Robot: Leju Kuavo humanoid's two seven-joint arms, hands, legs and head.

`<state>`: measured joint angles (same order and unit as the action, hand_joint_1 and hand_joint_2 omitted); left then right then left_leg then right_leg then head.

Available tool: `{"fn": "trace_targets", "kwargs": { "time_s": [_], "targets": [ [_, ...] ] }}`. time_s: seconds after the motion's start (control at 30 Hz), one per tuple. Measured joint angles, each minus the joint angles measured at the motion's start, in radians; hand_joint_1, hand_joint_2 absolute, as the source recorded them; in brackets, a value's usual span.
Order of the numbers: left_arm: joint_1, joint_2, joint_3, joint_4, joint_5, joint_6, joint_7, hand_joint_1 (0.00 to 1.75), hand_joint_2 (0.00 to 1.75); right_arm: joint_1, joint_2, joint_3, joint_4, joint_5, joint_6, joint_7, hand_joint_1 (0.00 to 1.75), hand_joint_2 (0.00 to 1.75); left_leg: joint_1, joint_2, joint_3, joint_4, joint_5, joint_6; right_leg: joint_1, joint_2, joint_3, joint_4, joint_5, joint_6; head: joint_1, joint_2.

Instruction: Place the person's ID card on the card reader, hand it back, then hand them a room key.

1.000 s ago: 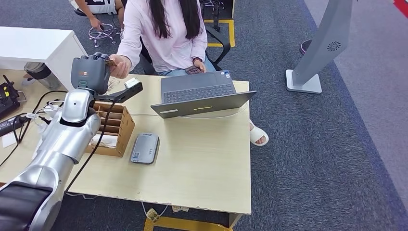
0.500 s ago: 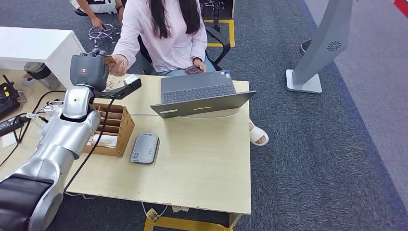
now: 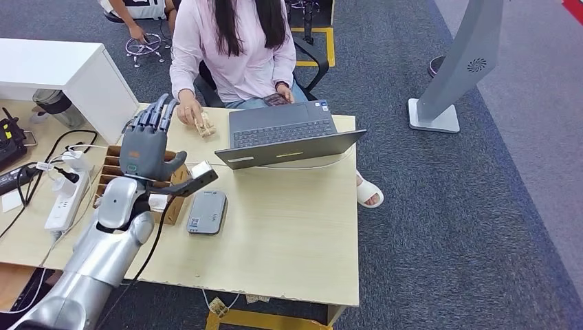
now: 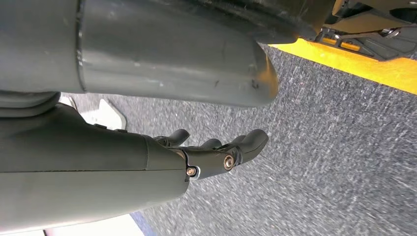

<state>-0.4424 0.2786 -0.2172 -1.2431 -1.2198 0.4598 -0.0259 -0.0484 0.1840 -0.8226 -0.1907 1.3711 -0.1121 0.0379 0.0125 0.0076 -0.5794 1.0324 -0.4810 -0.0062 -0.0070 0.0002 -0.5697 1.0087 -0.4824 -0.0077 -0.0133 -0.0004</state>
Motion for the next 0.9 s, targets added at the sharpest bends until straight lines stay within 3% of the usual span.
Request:
{"fn": "trace_targets", "kwargs": {
  "time_s": [0.17, 0.33, 0.47, 0.6, 0.9],
  "targets": [
    [0.258, 0.035, 0.017, -0.264, 0.016, -0.062, 0.005, 0.00, 1.75, 0.010, 0.004, -0.020, 0.000, -0.018, -0.012, 0.001, 0.00, 0.00, 0.000, 0.002, 0.000, 0.000, -0.002, 0.000, 0.000, 0.001, -0.001, 0.000, -0.002, 0.000, 0.000, 0.000],
    [0.396, 0.083, 0.068, -0.380, 0.045, -0.174, 0.021, 0.00, 1.75, 0.013, 0.005, -0.036, 0.000, -0.024, -0.019, 0.000, 0.00, 0.00, 0.001, 0.001, 0.000, 0.000, -0.002, 0.000, 0.000, 0.000, -0.001, 0.000, -0.002, 0.000, 0.000, 0.000],
    [0.404, 0.123, 0.103, -0.387, 0.064, -0.309, 0.051, 0.00, 1.75, 0.013, 0.006, -0.044, 0.000, -0.021, -0.022, 0.000, 0.00, 0.00, 0.001, 0.000, 0.000, 0.000, -0.001, 0.000, 0.001, -0.001, -0.001, 0.000, -0.002, 0.000, 0.000, 0.000],
    [0.351, 0.153, 0.110, -0.342, 0.067, -0.382, 0.075, 0.00, 1.75, 0.013, 0.006, -0.046, 0.000, -0.011, -0.020, -0.001, 0.00, 0.00, 0.001, -0.002, 0.000, 0.000, 0.001, -0.001, 0.001, -0.003, 0.000, 0.000, -0.001, -0.001, 0.000, 0.000],
    [0.254, 0.171, 0.111, -0.210, 0.083, -0.418, 0.091, 0.00, 1.75, 0.012, 0.006, -0.047, 0.000, -0.008, -0.017, -0.004, 0.00, 0.00, 0.001, -0.001, 0.000, 0.000, 0.001, -0.001, 0.001, -0.002, 0.000, 0.000, -0.001, -0.001, 0.000, 0.000]
  ]
}}
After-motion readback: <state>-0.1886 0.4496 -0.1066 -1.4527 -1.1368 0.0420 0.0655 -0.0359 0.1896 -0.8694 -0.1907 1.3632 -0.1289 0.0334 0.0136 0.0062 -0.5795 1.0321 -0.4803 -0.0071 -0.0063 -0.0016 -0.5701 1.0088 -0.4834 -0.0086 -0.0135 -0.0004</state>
